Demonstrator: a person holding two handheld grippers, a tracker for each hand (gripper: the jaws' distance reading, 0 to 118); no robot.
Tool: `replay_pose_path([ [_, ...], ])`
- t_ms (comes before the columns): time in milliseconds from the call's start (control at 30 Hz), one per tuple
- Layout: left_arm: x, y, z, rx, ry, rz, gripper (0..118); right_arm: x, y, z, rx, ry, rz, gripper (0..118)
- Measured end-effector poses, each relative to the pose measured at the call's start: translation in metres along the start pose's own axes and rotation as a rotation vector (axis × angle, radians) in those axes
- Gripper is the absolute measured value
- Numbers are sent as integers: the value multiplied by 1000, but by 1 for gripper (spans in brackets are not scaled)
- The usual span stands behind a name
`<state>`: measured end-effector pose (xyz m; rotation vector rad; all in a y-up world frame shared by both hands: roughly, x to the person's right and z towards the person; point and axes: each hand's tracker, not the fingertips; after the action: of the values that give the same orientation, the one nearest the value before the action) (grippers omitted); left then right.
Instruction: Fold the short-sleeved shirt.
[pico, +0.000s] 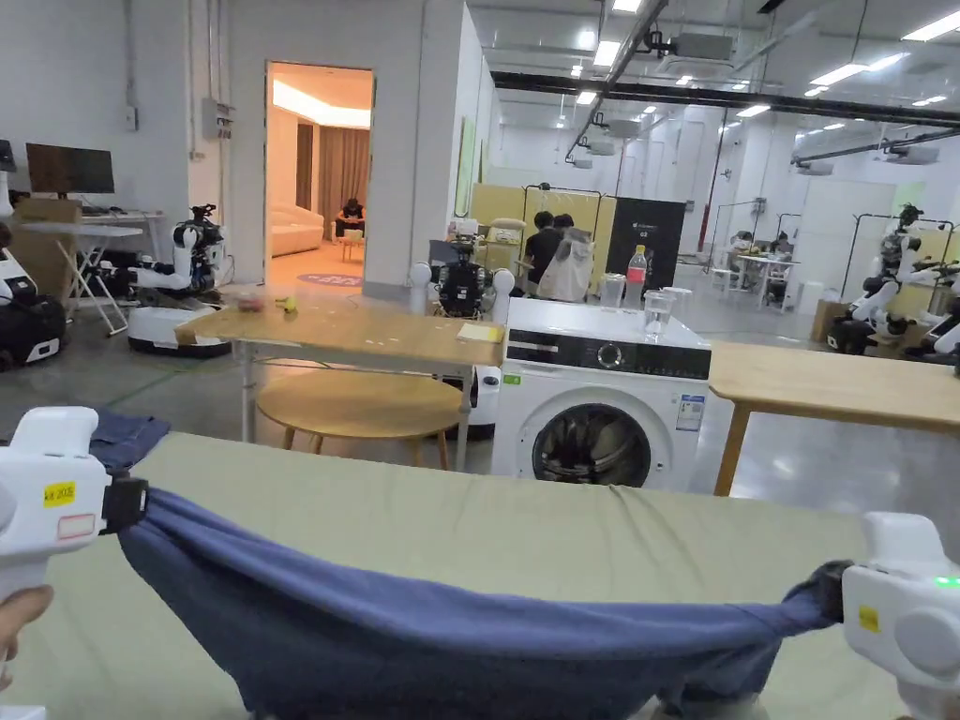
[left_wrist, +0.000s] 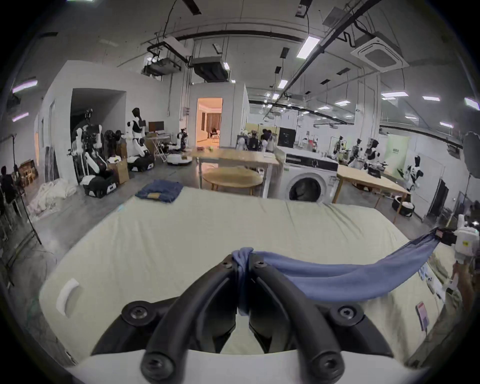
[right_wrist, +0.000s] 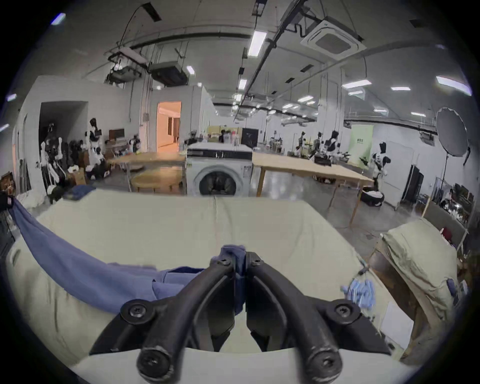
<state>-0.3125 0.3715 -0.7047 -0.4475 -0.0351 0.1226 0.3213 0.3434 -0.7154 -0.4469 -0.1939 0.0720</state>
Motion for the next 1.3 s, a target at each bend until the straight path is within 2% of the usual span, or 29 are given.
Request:
replay_pose_path([
  [133,-4,-78,19,-73,-4,30,1,6,-79,15,-88,-12,1,2],
  [333,-3,-166,45,-152,7,70,1,10,-159,30,-185,-20,-10,3],
  [533,-12,-206,44,-241,50,60,1,13,-195,26,-241,-31,-29,3],
  [633,-19,-208,42,-261,42,78,1,10,-198,27,-230,-43,-26,10],
  [667,-19,-207,43,-261,44,78,3,9,-197,28,-222,-49,-24,25],
  [700,-17,-205,44,-260,48,75,12,7,-194,32,-210,-59,-23,38],
  [733,-14,-201,46,-257,62,67,24,5,-191,36,-191,-66,-28,43],
  [800,-6,-194,52,-213,112,38,28,-6,-184,47,-147,-60,-27,45],
  [833,-2,-189,56,-192,107,34,38,-11,-180,53,-121,-57,-17,47],
  [933,14,-179,64,-111,52,19,50,-33,-171,65,-41,-21,-4,47],
  [1000,30,-174,65,-86,39,-1,50,-47,-166,74,7,21,-34,47],
  [1100,55,-173,64,-44,11,-31,50,-74,-159,89,68,72,-55,45],
  [1133,64,-173,63,-29,-3,-40,50,-83,-158,92,79,77,-53,40],
  [1167,72,-173,62,-10,-12,-50,46,-90,-158,92,94,88,-49,23],
  [1200,73,-174,59,6,-9,-69,35,-98,-156,93,103,102,-55,6],
  [1233,80,-174,56,12,7,-98,16,-104,-156,95,120,113,-67,0],
  [1267,87,-174,53,14,30,-128,0,-108,-155,97,139,117,-86,0],
  [1300,94,-175,52,21,50,-150,0,-113,-154,98,144,133,-97,0],
])
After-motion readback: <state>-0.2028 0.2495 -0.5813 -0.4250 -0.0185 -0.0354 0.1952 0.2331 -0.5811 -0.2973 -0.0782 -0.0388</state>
